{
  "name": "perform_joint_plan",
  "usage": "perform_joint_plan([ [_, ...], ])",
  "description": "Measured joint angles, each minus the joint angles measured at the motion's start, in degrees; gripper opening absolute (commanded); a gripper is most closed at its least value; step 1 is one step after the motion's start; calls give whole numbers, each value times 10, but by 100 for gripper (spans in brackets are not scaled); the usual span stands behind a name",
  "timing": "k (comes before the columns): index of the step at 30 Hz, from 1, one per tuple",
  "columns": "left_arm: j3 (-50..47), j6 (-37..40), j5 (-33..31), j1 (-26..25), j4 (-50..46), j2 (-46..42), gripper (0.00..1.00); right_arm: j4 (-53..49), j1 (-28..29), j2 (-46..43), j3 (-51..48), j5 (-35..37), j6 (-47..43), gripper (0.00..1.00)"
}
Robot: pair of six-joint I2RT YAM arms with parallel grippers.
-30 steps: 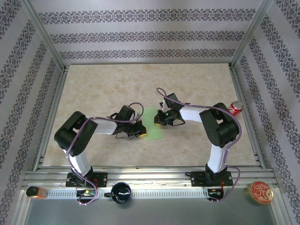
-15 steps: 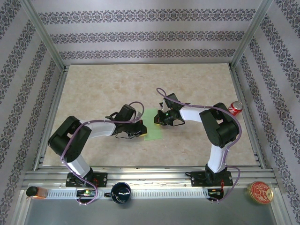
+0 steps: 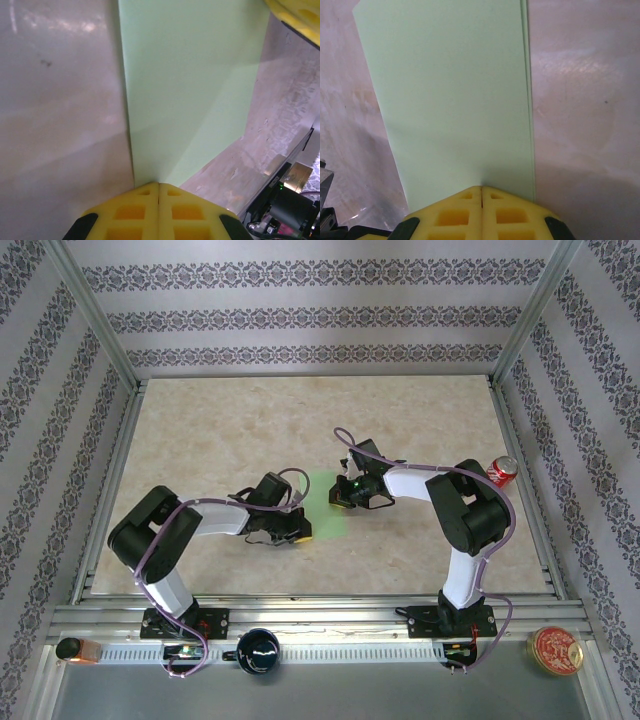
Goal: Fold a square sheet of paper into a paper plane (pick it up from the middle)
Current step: First fold the square sheet of paper in half at the center of the table.
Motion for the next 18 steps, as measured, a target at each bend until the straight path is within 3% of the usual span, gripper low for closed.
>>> perform_joint_plan([
  [10, 74, 84, -74, -51, -175, -10, 4, 0, 0, 0, 0, 0, 0, 0],
  [18, 103, 100, -126, -52, -244, -83, 11, -14, 0, 0, 7, -4, -12, 1],
])
